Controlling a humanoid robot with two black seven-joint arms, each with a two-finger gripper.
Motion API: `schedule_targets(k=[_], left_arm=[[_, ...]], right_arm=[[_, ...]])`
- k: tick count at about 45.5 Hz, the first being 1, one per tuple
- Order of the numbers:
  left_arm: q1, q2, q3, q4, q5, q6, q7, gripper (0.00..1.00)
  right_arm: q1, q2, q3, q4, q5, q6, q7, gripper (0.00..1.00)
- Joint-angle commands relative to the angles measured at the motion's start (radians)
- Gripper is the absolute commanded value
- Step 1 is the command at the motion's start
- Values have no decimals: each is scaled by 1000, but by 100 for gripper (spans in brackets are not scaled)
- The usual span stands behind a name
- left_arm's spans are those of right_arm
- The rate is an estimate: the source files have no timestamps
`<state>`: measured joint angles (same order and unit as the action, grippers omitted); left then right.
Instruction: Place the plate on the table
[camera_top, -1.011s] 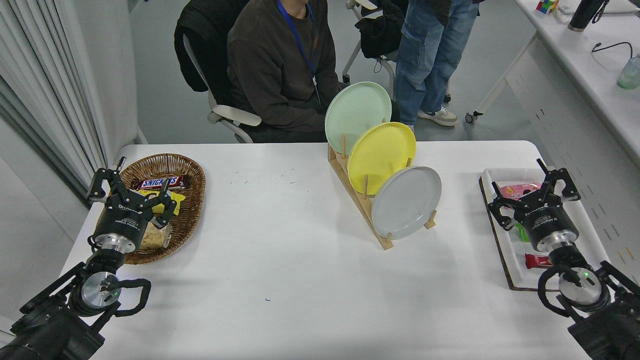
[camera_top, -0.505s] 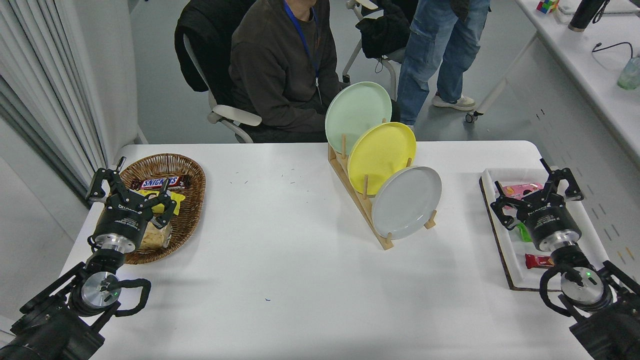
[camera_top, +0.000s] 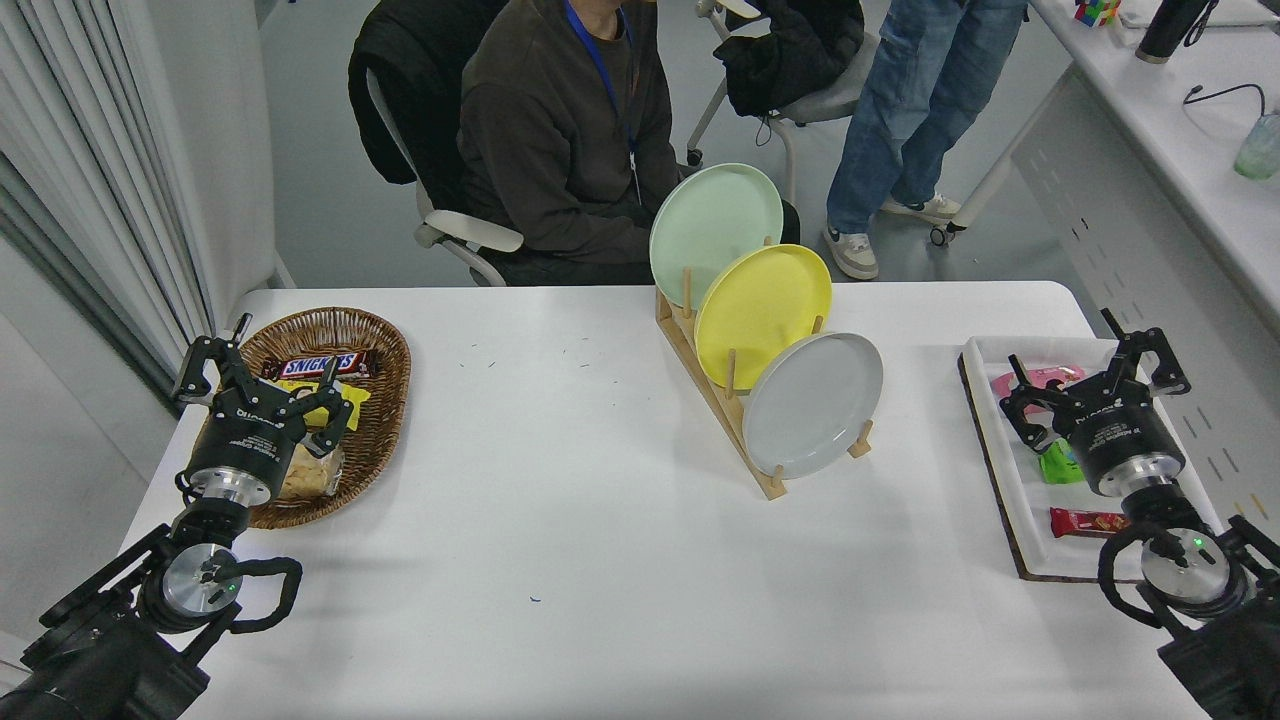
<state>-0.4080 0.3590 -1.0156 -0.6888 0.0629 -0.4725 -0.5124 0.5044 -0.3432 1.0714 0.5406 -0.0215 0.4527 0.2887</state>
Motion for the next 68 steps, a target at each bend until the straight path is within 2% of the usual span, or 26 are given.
schedule_targets(k=[1,32,51,68], left_arm=[[2,0,0,0,0,0,0,98],[0,0,0,0,0,0,0,98],[0,0,0,0,0,0,0,98],[0,0,0,0,0,0,0,98]], right_arm=[[0,-10,-8,1,0,-2,0,99],[26,-103,-42,2,0,-2,-3,99],[26,-106,-65,-1,-3,-3,-3,99],[23,-151,-146,-1,98,-11,-6,99]])
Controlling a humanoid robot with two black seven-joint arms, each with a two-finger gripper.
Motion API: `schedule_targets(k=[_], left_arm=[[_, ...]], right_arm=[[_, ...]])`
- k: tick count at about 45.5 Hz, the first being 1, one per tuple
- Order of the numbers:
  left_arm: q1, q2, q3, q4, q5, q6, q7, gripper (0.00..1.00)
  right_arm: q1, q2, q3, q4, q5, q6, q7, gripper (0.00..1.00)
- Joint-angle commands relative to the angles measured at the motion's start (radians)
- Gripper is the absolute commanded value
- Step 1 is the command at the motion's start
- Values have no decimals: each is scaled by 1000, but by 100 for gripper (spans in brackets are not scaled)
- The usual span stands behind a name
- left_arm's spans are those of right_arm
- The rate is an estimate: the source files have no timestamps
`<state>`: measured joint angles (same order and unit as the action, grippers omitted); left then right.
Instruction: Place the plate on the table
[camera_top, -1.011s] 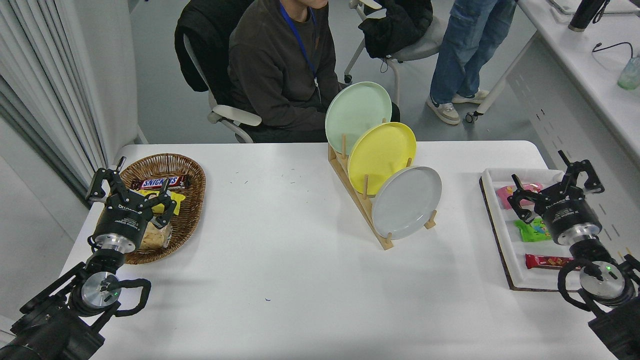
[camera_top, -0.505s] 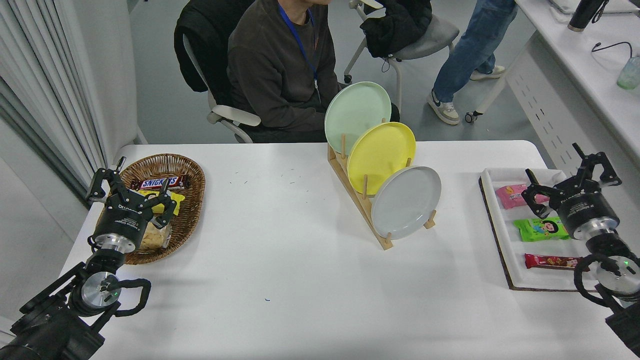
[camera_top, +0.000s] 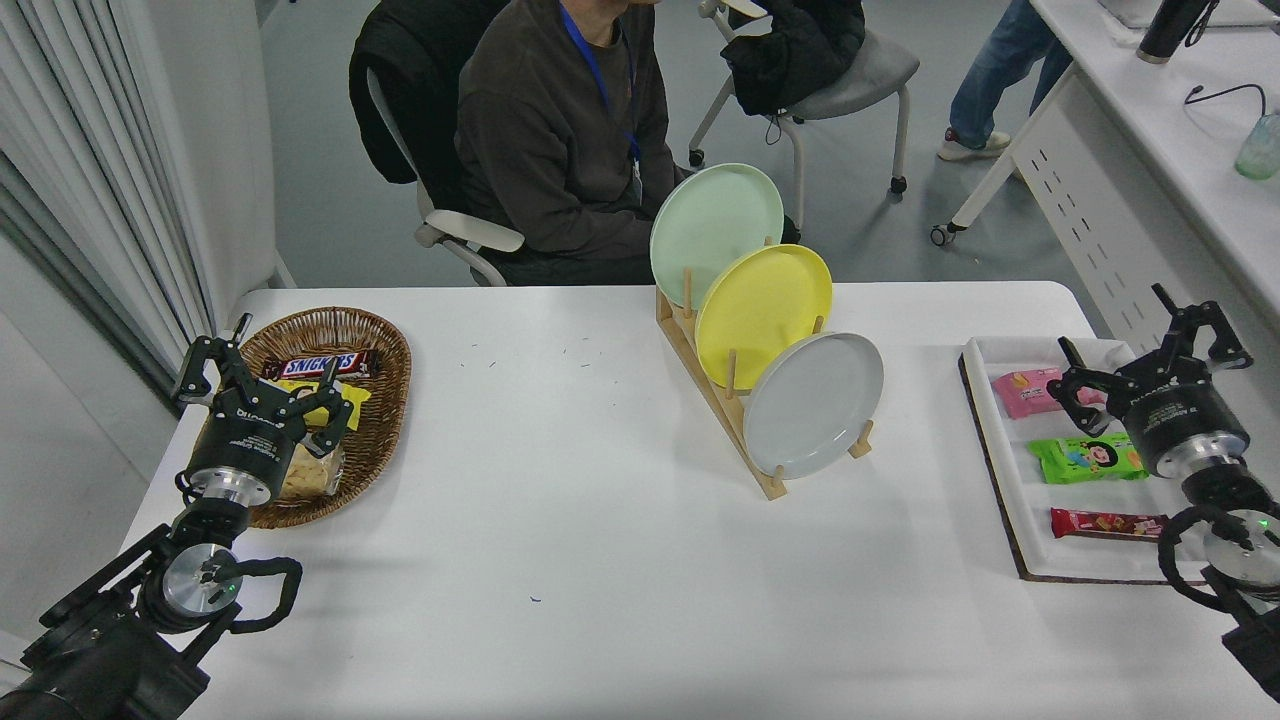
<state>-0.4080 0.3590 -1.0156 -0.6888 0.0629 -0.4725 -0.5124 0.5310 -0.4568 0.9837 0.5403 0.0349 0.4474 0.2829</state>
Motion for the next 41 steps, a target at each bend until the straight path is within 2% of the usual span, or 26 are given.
schedule_targets(k=[1,5,10,21,41], left_arm=[[0,0,0,0,0,0,0,98],[0,0,-1,0,0,0,0,98],[0,0,0,0,0,0,0,98],[0,0,0,0,0,0,0,98],[0,0,0,0,0,0,0,98]], right_arm=[[-3,-42,-66,3,43,-4,-2,99],[4,-60,-66,3,65,-4,-1,99],[15,-80,-88,6,172,-3,-2,99],[56,-137,-263,27,194,7,-2,99],[230,-306,-752,79,217,-1,-4,99]])
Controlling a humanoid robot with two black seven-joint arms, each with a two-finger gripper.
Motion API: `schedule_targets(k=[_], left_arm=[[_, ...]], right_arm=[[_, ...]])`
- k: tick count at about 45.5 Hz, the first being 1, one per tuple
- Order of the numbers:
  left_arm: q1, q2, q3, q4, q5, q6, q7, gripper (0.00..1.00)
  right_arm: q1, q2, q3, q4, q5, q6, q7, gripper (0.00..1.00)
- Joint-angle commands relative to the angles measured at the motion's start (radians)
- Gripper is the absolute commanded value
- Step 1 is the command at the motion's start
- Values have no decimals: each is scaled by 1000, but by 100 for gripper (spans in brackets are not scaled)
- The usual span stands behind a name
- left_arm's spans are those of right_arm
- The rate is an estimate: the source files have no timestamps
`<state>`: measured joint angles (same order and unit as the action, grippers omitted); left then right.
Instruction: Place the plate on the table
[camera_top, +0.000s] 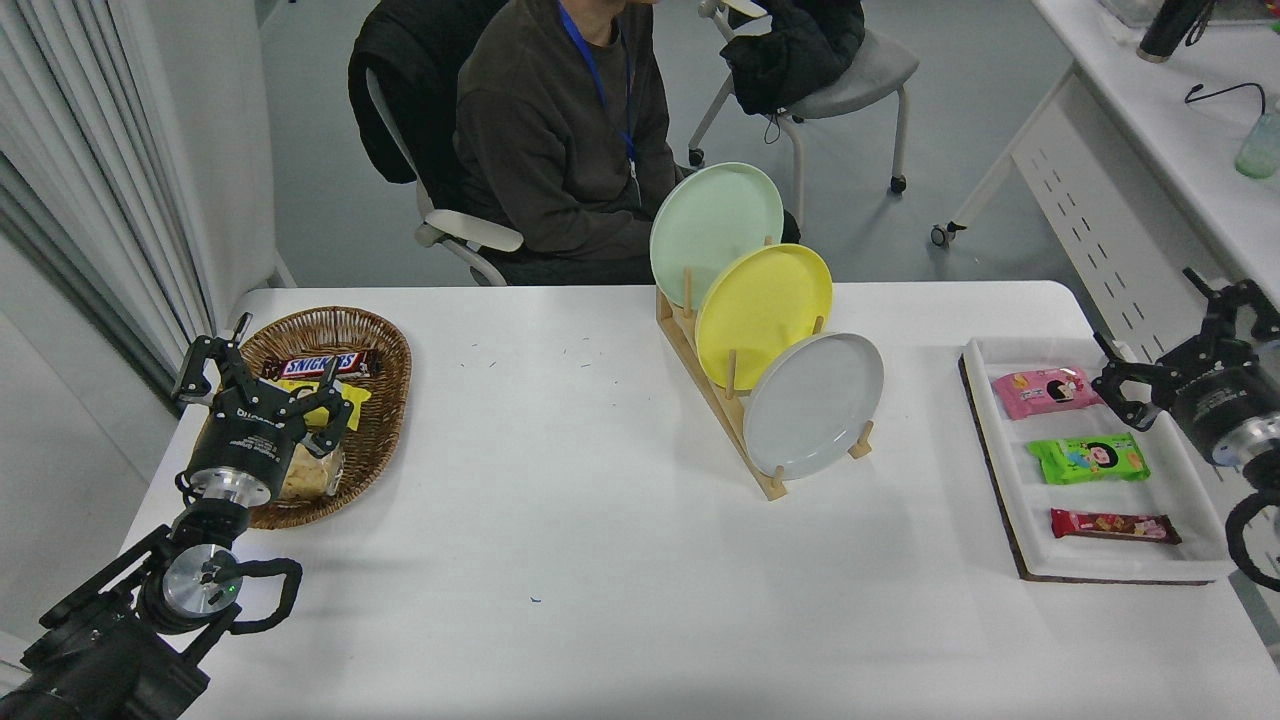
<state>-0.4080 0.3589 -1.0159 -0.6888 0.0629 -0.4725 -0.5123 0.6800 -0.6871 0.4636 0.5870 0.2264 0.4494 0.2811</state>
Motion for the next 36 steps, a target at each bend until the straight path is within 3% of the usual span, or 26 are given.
schedule_targets(k=[1,10,22,36], left_arm=[[0,0,-1,0,0,0,0,98],[0,0,0,0,0,0,0,98],[0,0,0,0,0,0,0,98],[0,0,0,0,0,0,0,98]], right_arm=[[84,-77,-244,34,37,-3,-2,99],[107,-78,-278,53,67,-15,-25,99],[136,-74,-267,60,70,-104,-335,99],[188,-71,-235,103,73,-192,-471,99]])
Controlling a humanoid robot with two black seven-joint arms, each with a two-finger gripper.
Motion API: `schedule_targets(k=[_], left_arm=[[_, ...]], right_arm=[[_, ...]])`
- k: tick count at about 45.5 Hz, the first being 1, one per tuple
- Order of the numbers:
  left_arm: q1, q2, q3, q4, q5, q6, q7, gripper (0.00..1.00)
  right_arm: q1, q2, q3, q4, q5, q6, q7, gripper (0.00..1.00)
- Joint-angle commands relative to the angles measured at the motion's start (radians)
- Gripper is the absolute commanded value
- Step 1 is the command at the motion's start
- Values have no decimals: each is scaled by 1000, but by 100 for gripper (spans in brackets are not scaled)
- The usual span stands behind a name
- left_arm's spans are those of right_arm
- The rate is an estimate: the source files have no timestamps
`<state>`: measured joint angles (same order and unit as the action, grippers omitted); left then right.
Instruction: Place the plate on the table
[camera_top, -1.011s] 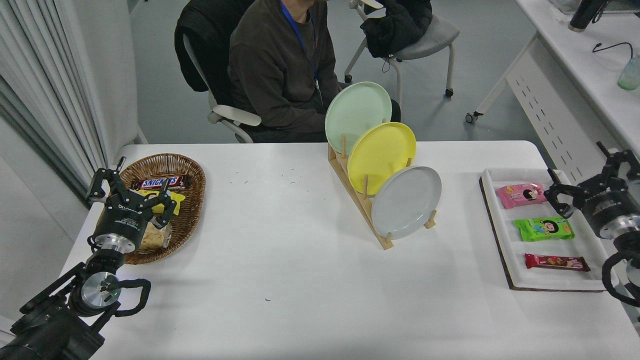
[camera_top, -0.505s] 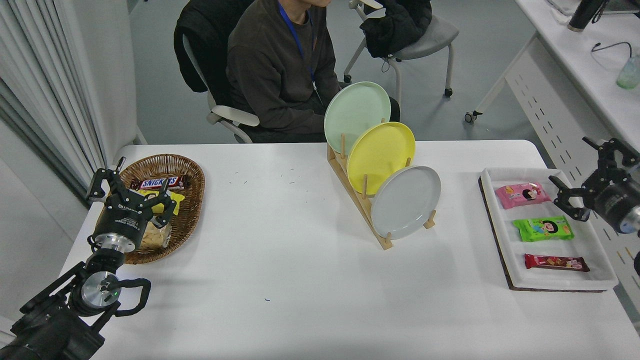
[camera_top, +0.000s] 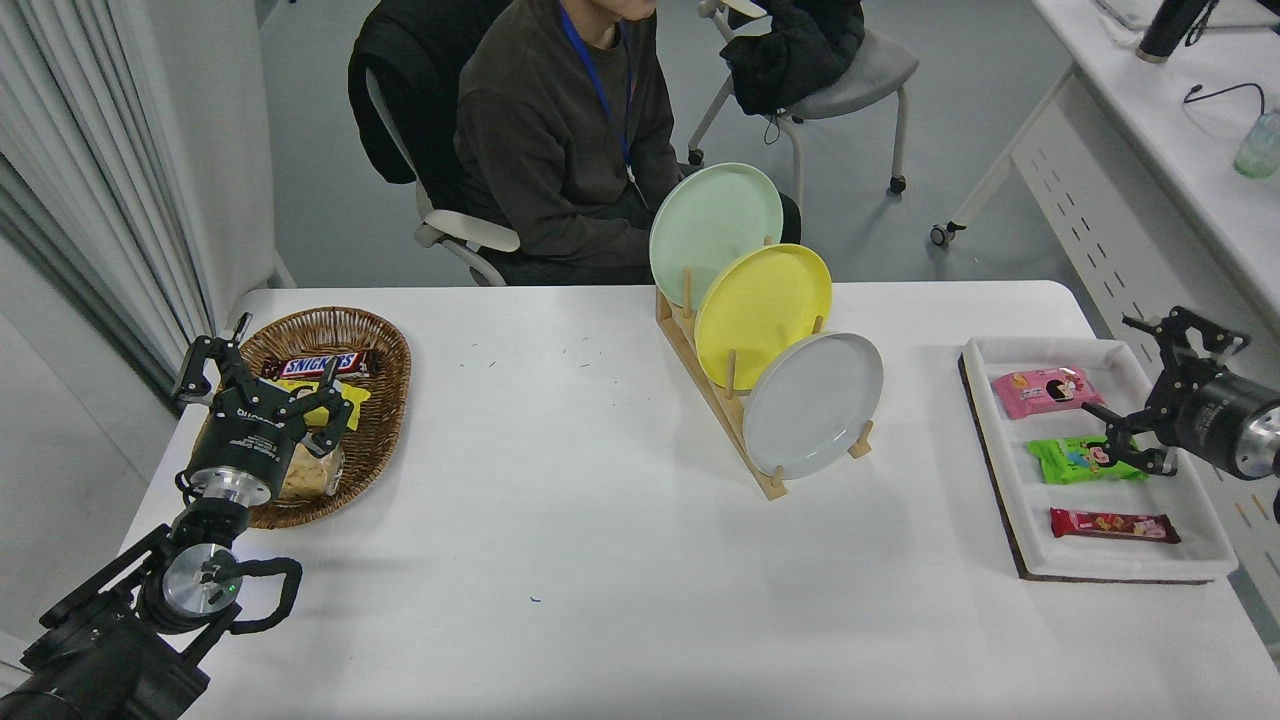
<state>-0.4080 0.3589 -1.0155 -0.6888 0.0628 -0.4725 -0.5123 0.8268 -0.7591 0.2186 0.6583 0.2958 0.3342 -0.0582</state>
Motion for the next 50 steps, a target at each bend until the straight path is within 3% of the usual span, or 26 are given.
schedule_targets(k=[1,8,21,50], left_arm=[[0,0,0,0,0,0,0,98],[0,0,0,0,0,0,0,98],[0,0,0,0,0,0,0,98],[0,0,0,0,0,0,0,98]], right_arm=[[49,1,10,34,2,-83,-144,99],[115,-22,-27,127,-12,-136,-172,99],[264,-66,-169,267,-12,-121,-170,99],[426,-65,-384,270,-21,-121,-170,99]])
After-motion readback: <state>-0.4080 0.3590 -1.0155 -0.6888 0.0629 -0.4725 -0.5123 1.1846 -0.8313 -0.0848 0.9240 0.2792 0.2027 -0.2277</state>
